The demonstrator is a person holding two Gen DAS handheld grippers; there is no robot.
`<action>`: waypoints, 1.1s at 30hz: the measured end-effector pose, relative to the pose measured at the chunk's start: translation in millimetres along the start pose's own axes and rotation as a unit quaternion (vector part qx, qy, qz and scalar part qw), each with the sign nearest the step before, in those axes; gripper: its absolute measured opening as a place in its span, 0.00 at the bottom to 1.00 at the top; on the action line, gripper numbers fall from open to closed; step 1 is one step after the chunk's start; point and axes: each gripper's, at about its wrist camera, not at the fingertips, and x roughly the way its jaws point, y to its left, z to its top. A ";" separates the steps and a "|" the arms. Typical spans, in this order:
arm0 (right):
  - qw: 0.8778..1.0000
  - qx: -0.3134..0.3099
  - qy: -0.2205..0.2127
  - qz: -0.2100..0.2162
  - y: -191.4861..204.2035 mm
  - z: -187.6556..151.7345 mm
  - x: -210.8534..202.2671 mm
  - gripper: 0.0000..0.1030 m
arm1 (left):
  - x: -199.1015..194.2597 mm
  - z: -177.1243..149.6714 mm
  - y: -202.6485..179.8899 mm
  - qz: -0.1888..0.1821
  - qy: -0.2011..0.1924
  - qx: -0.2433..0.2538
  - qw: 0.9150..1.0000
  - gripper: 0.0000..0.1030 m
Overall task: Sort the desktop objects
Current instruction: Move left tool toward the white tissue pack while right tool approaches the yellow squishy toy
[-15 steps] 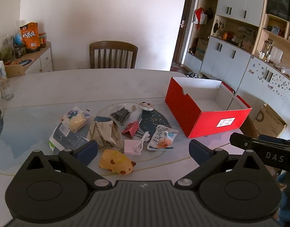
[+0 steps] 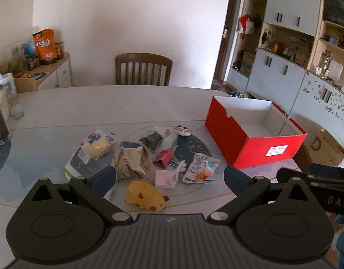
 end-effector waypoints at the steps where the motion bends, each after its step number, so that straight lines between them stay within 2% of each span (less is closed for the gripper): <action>1: 1.000 -0.006 0.002 0.003 2.6 -0.9 0.6 0.83 | 1.1 -0.5 3.1 0.005 0.001 -0.002 1.000 1.00; 13: 0.998 -0.043 0.037 0.029 36.7 -13.1 28.9 0.83 | 28.2 -5.4 52.4 0.029 0.024 -0.007 0.999 1.00; 20: 0.995 -0.071 0.053 0.046 66.6 -16.8 49.0 0.83 | 54.3 4.8 81.7 0.042 0.056 -0.004 0.998 1.00; 26: 0.994 -0.083 0.064 0.040 84.5 -18.6 68.6 0.83 | 78.6 10.2 99.5 0.047 0.079 0.001 0.996 1.00; 33: 0.991 -0.091 0.083 0.051 107.6 -20.3 92.8 0.83 | 110.7 14.7 122.1 0.062 0.119 -0.012 0.991 1.00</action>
